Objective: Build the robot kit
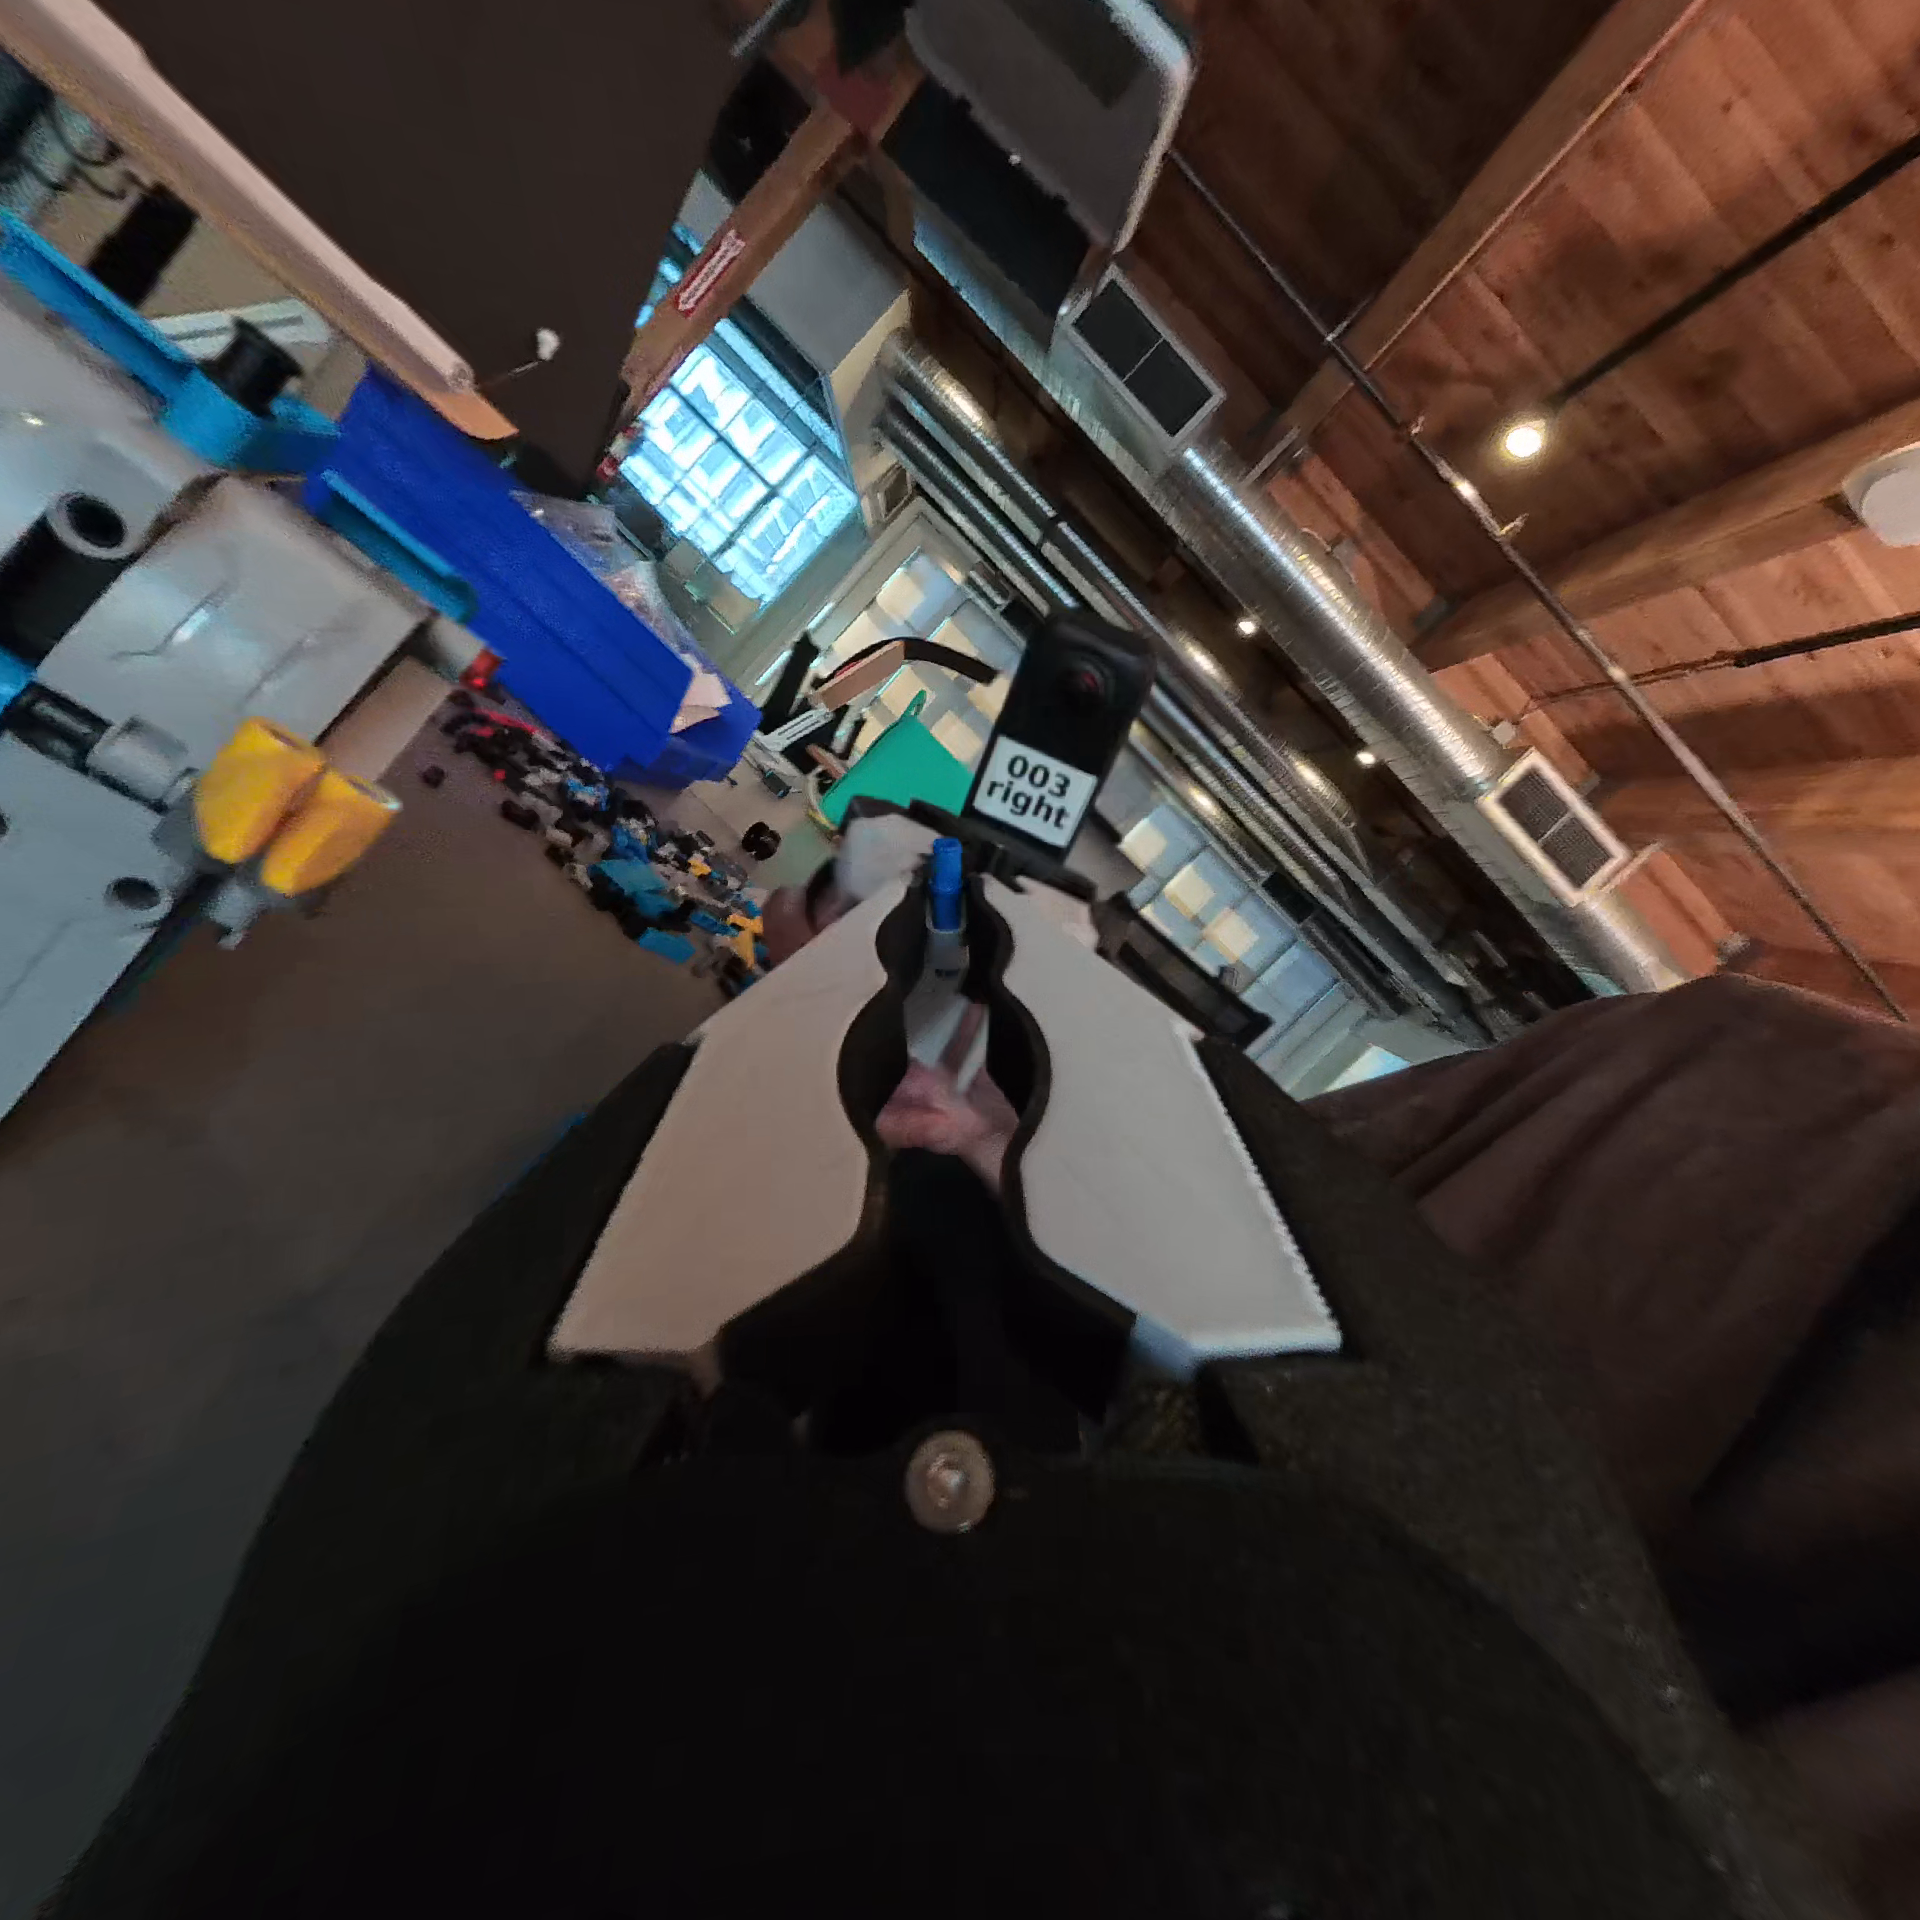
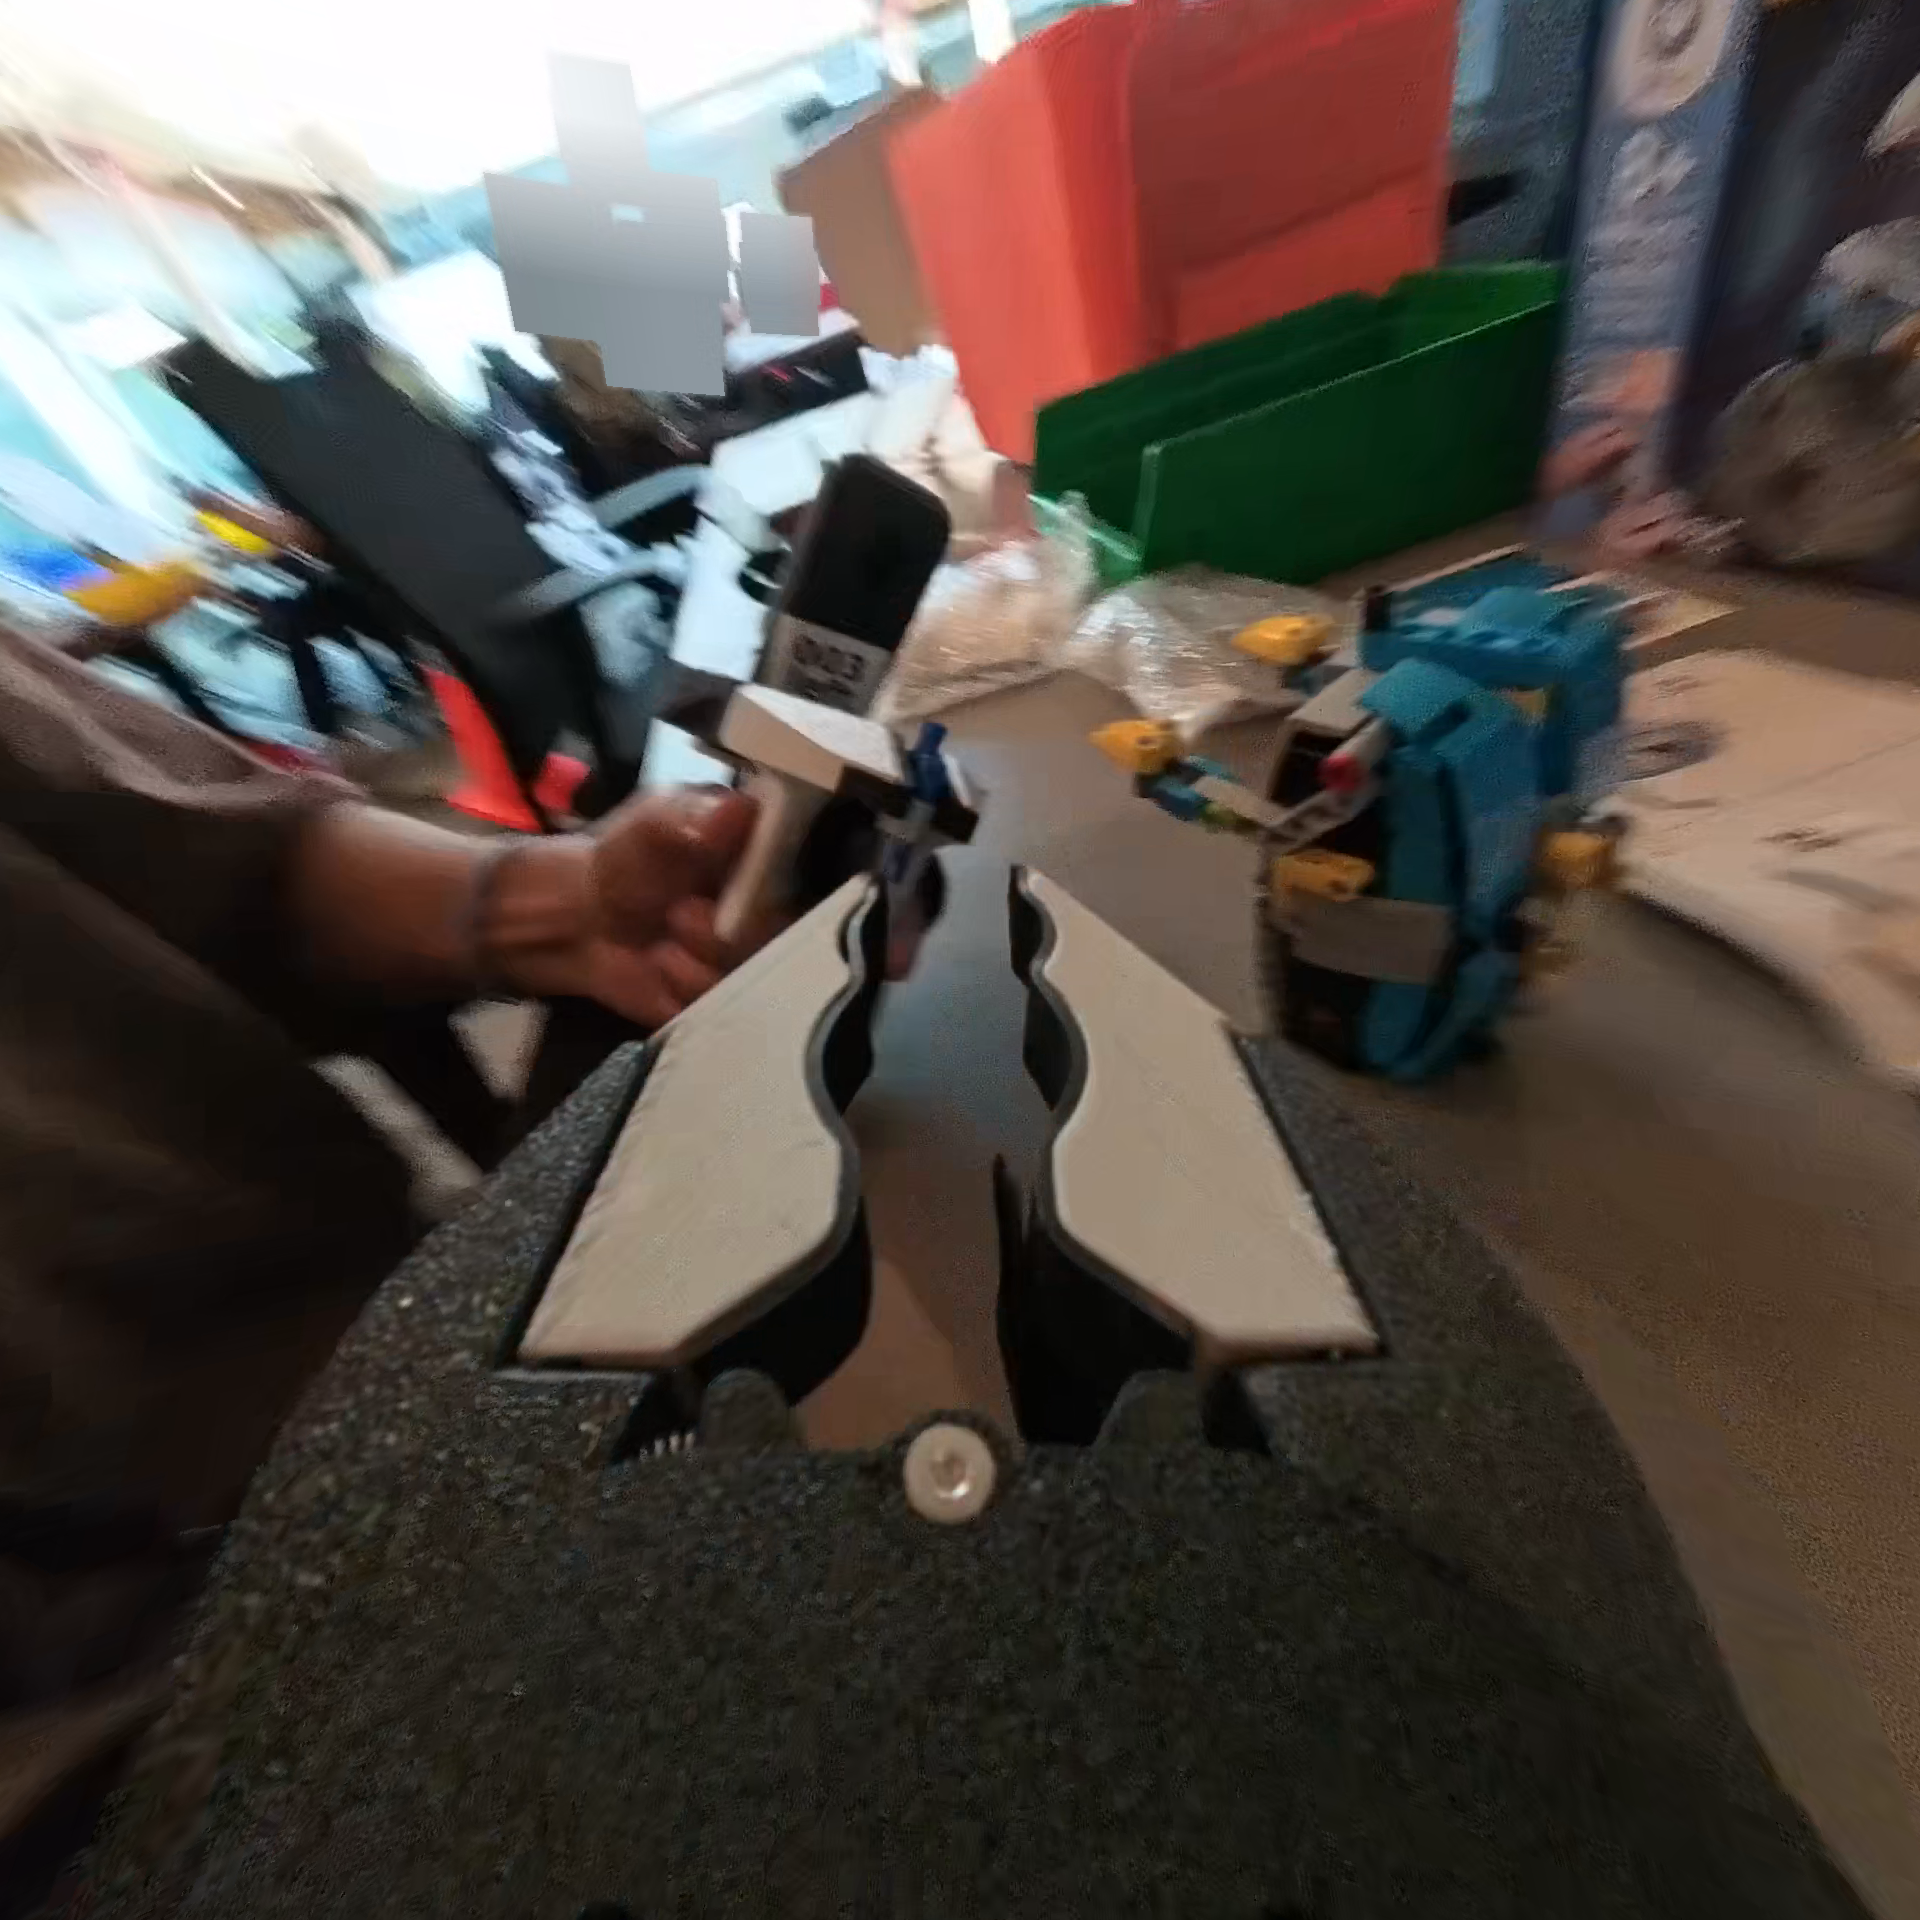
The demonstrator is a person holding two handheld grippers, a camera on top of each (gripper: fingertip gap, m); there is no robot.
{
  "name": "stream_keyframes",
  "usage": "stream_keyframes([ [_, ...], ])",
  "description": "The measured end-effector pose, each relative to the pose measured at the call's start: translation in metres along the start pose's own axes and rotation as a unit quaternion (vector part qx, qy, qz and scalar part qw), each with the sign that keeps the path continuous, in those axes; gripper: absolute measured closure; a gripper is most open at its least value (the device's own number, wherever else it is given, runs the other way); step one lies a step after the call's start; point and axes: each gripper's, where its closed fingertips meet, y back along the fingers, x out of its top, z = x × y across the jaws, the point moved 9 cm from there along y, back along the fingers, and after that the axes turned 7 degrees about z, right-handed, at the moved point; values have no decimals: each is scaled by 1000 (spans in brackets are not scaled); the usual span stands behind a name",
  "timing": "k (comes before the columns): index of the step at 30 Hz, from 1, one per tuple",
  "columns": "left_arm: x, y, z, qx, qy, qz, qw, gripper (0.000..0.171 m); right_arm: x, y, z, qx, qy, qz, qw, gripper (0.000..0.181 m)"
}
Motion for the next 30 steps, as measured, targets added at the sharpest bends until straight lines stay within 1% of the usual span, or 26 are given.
stream_keyframes([
  [1,0,0,0,8,-7,1,1000,165,0,1,0,37,-39,4,999,165],
  [2,0,0,-1,12,-8,3,1000,165,-1,0,0,64,-68,3,996,165],
  [4,0,0,0,6,-7,0,1000,165,-2,0,1,80,-100,10,992,167],
  [5,-1,-1,1,6,-11,-5,1000,165,-2,0,3,79,-111,10,991,170],
  [6,-2,-2,1,6,-14,-9,1000,165,-2,0,6,72,-118,13,990,178],
  [7,-2,-2,1,7,-14,-10,1000,165,-3,0,6,75,-122,13,990,178],
  [10,-2,-2,1,0,-7,-13,1000,165,-4,-1,5,74,-124,12,989,173],
  [12,-4,-4,3,-2,-15,-21,1000,165,-8,-5,5,75,-129,-2,989,163],
  [14,-4,-4,3,-5,-17,-21,1000,165,-8,-6,3,94,-140,0,986,178],
  [16,-3,-3,4,-8,-16,-19,1000,163,-8,-5,4,98,-147,7,984,178],
  [19,-2,-2,5,-5,-22,-16,1000,152,-5,-1,10,108,-195,43,974,178],
  [21,-3,-3,6,-3,-29,-17,999,152,-5,1,12,114,-209,50,970,178],
  [24,-3,-3,7,-1,-35,-14,999,155,-6,-1,10,118,-202,42,971,178],
  [25,-3,-3,7,-2,-36,-14,999,165,-7,-2,9,119,-202,40,971,178],
  [30,-3,-3,8,6,-45,-17,999,166,-8,-2,10,123,-213,41,968,178],
])
